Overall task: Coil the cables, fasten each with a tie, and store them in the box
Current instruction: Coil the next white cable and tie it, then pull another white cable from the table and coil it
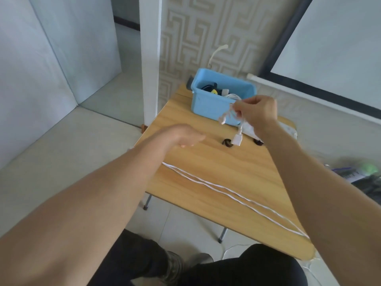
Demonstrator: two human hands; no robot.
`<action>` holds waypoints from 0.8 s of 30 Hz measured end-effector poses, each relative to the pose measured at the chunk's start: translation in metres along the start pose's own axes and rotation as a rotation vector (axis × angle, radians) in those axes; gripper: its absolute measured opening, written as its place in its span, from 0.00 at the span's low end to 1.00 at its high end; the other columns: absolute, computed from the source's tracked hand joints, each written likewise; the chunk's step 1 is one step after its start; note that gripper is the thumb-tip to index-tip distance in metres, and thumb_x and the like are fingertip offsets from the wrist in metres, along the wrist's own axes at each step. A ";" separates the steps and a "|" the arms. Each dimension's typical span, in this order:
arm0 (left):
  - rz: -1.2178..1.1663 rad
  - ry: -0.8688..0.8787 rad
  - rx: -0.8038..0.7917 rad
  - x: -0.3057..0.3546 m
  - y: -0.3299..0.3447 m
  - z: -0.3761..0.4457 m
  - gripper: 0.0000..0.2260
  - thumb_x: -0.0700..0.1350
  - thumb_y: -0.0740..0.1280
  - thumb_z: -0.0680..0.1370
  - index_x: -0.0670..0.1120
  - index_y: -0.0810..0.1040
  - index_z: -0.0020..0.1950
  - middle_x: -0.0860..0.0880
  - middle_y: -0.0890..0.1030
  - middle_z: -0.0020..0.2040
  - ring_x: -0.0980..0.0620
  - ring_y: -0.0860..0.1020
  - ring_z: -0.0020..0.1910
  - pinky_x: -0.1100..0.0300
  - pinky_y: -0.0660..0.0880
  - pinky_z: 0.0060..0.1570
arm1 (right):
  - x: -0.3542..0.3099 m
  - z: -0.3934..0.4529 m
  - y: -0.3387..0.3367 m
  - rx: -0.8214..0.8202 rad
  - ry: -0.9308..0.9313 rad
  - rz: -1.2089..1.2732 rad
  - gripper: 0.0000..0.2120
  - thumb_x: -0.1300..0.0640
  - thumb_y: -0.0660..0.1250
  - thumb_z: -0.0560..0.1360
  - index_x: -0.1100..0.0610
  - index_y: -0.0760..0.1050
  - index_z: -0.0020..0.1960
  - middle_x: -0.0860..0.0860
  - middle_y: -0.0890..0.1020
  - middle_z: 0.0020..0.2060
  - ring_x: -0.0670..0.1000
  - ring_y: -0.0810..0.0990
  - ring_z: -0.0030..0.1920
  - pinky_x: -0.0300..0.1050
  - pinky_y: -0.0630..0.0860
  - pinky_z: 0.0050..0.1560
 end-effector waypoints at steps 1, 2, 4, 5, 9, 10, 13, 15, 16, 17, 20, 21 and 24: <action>0.117 -0.028 0.015 -0.004 -0.001 0.006 0.25 0.59 0.59 0.83 0.44 0.71 0.73 0.44 0.72 0.73 0.41 0.71 0.70 0.48 0.72 0.60 | -0.008 0.008 0.004 0.031 -0.044 0.002 0.05 0.60 0.77 0.67 0.55 0.81 0.39 0.47 0.82 0.32 0.43 0.77 0.31 0.38 0.77 0.35; 0.211 -0.063 0.011 -0.009 -0.001 0.013 0.28 0.60 0.61 0.82 0.44 0.67 0.76 0.44 0.68 0.76 0.41 0.68 0.73 0.48 0.69 0.66 | -0.016 0.016 0.010 0.052 -0.098 -0.006 0.06 0.60 0.76 0.67 0.54 0.80 0.38 0.45 0.81 0.33 0.41 0.76 0.32 0.36 0.75 0.34; 0.372 -0.129 -0.034 -0.019 0.001 0.025 0.34 0.65 0.64 0.79 0.46 0.65 0.78 0.44 0.66 0.78 0.40 0.67 0.74 0.47 0.67 0.70 | -0.031 0.028 0.021 0.076 -0.214 -0.026 0.05 0.61 0.75 0.66 0.55 0.79 0.40 0.43 0.79 0.33 0.41 0.75 0.33 0.36 0.74 0.33; 0.433 -0.168 -0.079 -0.025 0.002 0.032 0.36 0.67 0.65 0.77 0.46 0.65 0.78 0.44 0.66 0.78 0.40 0.68 0.74 0.47 0.67 0.69 | -0.038 0.035 0.030 0.079 -0.272 -0.038 0.04 0.62 0.73 0.67 0.57 0.79 0.41 0.43 0.78 0.32 0.42 0.74 0.34 0.35 0.73 0.34; 0.617 -0.266 -0.270 -0.048 0.019 0.067 0.52 0.75 0.71 0.64 0.46 0.65 0.78 0.41 0.65 0.78 0.34 0.66 0.74 0.39 0.67 0.70 | -0.050 0.062 0.060 0.073 -0.507 -0.191 0.03 0.66 0.70 0.71 0.61 0.81 0.43 0.49 0.82 0.36 0.46 0.76 0.36 0.31 0.71 0.39; 0.652 -0.263 -0.270 -0.049 0.023 0.073 0.55 0.75 0.72 0.61 0.46 0.63 0.79 0.40 0.63 0.79 0.31 0.64 0.74 0.36 0.67 0.69 | -0.051 0.069 0.067 0.092 -0.581 -0.268 0.03 0.67 0.69 0.71 0.62 0.81 0.42 0.52 0.83 0.37 0.50 0.77 0.39 0.37 0.74 0.44; 0.684 -0.288 -0.218 -0.055 0.027 0.083 0.59 0.72 0.76 0.60 0.48 0.54 0.81 0.39 0.50 0.81 0.26 0.54 0.76 0.30 0.65 0.68 | -0.049 0.088 0.088 0.176 -0.700 -0.445 0.06 0.69 0.67 0.69 0.60 0.80 0.38 0.55 0.83 0.37 0.59 0.78 0.47 0.46 0.66 0.53; 0.692 -0.295 -0.227 -0.058 0.031 0.087 0.60 0.70 0.78 0.60 0.48 0.51 0.82 0.40 0.42 0.82 0.22 0.48 0.75 0.26 0.60 0.68 | -0.049 0.095 0.096 0.186 -0.731 -0.471 0.09 0.72 0.66 0.68 0.61 0.81 0.37 0.56 0.83 0.36 0.61 0.77 0.49 0.44 0.64 0.52; 0.692 -0.299 -0.236 -0.059 0.033 0.092 0.60 0.69 0.78 0.61 0.48 0.50 0.82 0.40 0.39 0.81 0.21 0.47 0.75 0.24 0.59 0.67 | -0.053 0.098 0.096 0.201 -0.758 -0.474 0.09 0.73 0.66 0.67 0.61 0.81 0.36 0.56 0.82 0.35 0.61 0.77 0.49 0.45 0.66 0.50; 0.700 -0.307 -0.252 -0.060 0.034 0.095 0.60 0.69 0.78 0.62 0.47 0.48 0.82 0.40 0.36 0.81 0.19 0.45 0.74 0.23 0.57 0.67 | -0.058 0.101 0.095 0.232 -0.786 -0.480 0.09 0.73 0.66 0.67 0.61 0.80 0.36 0.56 0.82 0.34 0.62 0.76 0.48 0.47 0.68 0.47; 0.751 -0.321 -0.302 -0.063 0.038 0.103 0.58 0.70 0.75 0.65 0.47 0.48 0.82 0.38 0.33 0.80 0.17 0.42 0.73 0.22 0.57 0.66 | -0.080 0.111 0.083 0.332 -0.850 -0.457 0.07 0.70 0.65 0.69 0.62 0.78 0.35 0.57 0.81 0.35 0.62 0.76 0.45 0.50 0.72 0.41; 0.763 -0.315 -0.316 -0.062 0.039 0.105 0.56 0.70 0.74 0.65 0.48 0.50 0.82 0.37 0.34 0.80 0.17 0.42 0.72 0.22 0.57 0.66 | -0.088 0.115 0.078 0.361 -0.864 -0.430 0.06 0.69 0.65 0.69 0.61 0.78 0.36 0.56 0.81 0.36 0.61 0.76 0.46 0.51 0.73 0.40; 0.798 -0.314 -0.348 -0.061 0.041 0.108 0.54 0.72 0.72 0.66 0.49 0.51 0.82 0.37 0.37 0.81 0.16 0.43 0.72 0.22 0.56 0.66 | -0.107 0.125 0.072 0.340 -0.845 -0.417 0.06 0.68 0.65 0.69 0.59 0.80 0.38 0.55 0.83 0.40 0.57 0.77 0.49 0.48 0.72 0.38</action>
Point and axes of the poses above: each hand's wrist, its own z-axis towards the middle knuckle, its own y-axis out of the palm, x = y × z, the point moved 6 cm from there along z, towards the middle knuckle
